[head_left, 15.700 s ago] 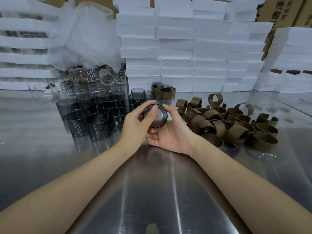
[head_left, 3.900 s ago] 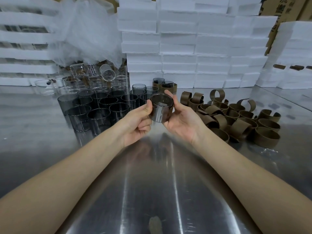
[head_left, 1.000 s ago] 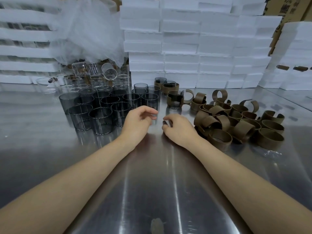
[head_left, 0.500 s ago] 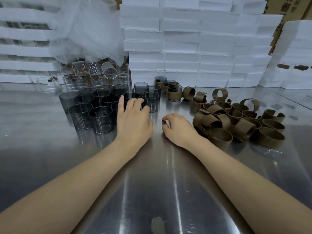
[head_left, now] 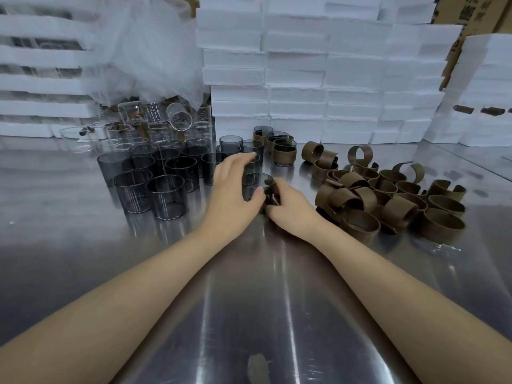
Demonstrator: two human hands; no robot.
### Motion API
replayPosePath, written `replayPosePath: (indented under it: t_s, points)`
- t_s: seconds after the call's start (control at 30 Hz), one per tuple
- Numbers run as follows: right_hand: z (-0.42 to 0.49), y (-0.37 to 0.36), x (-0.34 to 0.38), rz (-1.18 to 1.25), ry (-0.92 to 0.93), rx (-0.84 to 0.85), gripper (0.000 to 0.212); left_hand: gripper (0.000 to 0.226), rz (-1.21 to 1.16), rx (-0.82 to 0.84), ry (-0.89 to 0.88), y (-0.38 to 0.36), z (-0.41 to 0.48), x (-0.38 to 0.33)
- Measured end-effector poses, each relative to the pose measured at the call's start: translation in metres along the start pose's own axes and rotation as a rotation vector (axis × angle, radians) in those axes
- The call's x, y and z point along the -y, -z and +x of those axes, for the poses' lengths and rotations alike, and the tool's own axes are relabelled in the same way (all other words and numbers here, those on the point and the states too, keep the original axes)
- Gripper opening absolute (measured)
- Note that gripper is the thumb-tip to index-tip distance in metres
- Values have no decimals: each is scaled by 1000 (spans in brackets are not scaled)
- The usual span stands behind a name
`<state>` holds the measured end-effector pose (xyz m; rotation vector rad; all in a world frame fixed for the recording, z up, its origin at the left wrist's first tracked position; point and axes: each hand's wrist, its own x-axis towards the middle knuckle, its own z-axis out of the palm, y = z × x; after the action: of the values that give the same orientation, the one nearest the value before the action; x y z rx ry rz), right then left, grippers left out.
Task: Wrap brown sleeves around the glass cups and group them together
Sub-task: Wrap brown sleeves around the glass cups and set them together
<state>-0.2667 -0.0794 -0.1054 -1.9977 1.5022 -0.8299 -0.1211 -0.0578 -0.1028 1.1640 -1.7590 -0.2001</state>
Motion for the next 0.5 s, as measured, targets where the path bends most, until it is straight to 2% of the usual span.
replayPosePath:
  t_s: [0.1,0.17,0.23,0.27,0.37,0.5]
  points:
    - [1,-2,-1,46,6,-3,43,75,-22,140,233,-1,2,8]
    - [2,-3,-2,54,29,0,55,63,-78,205,319,-2,3,9]
    - [2,-3,-3,54,44,-6,64,39,-101,210,307,-2,3,9]
    - [2,-4,-4,76,53,-19,64,36,-111,197,285,-2,2,10]
    - [1,-5,-2,197,143,-140,57,49,-218,145,181,0,1,5]
    - [2,-1,3,217,301,-402,61,56,-612,208,220,1,0,-2]
